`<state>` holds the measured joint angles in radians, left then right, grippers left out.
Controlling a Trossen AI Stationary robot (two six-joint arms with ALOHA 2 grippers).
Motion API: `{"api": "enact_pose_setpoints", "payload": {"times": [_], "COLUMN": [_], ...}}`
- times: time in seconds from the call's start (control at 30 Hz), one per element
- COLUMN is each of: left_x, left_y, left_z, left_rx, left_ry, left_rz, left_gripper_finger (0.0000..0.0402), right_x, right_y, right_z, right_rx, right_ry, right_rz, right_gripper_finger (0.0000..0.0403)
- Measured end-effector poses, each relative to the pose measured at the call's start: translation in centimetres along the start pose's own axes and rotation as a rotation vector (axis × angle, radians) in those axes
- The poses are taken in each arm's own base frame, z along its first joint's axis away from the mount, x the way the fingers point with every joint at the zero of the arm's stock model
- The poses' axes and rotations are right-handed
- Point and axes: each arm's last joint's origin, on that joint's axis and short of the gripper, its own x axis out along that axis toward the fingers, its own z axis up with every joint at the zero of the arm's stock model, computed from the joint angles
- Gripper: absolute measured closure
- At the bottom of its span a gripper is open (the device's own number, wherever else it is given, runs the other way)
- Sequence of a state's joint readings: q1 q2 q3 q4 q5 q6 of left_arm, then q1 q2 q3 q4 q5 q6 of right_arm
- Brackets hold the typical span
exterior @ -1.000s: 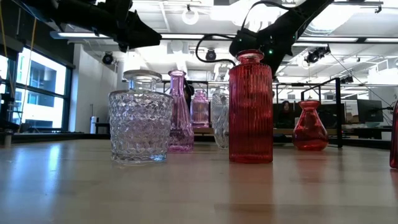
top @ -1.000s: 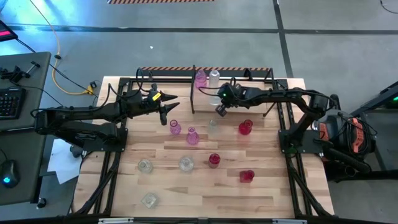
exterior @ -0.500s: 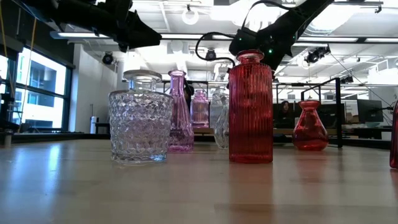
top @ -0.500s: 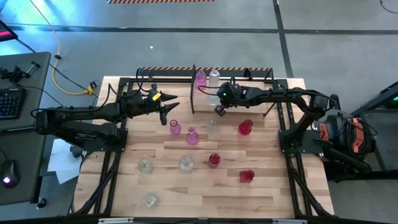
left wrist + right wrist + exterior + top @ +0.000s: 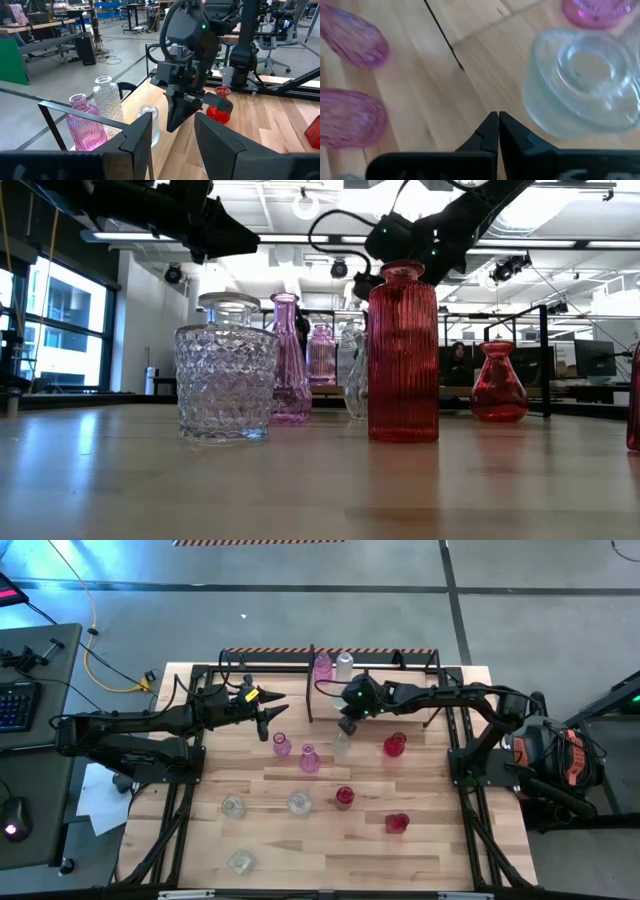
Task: Sort vases onto shelf
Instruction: Align the transparent vase with the other transparent vase on the shelf
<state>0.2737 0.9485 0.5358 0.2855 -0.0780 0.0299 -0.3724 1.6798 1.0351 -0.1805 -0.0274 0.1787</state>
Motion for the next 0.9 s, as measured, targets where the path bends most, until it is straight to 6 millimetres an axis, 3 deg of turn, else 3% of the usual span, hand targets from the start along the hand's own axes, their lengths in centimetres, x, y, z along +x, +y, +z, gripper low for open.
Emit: {"api": "enact_pose_setpoints", "payload": {"times": [0.9], "left_x": [0.0], "left_y": [0.0], "left_z": [0.0], "left_rx": [0.000], "left_ry": [0.000], "left_rz": [0.000], "left_gripper_finger": [0.0261], "right_x": [-0.1], "right_y": [-1.9], "right_z": [1.2], "right_rx": [-0.010], "right_ry": [-0.113], "right_rz": [-0.101], "right_gripper_finger": [0.0403]}}
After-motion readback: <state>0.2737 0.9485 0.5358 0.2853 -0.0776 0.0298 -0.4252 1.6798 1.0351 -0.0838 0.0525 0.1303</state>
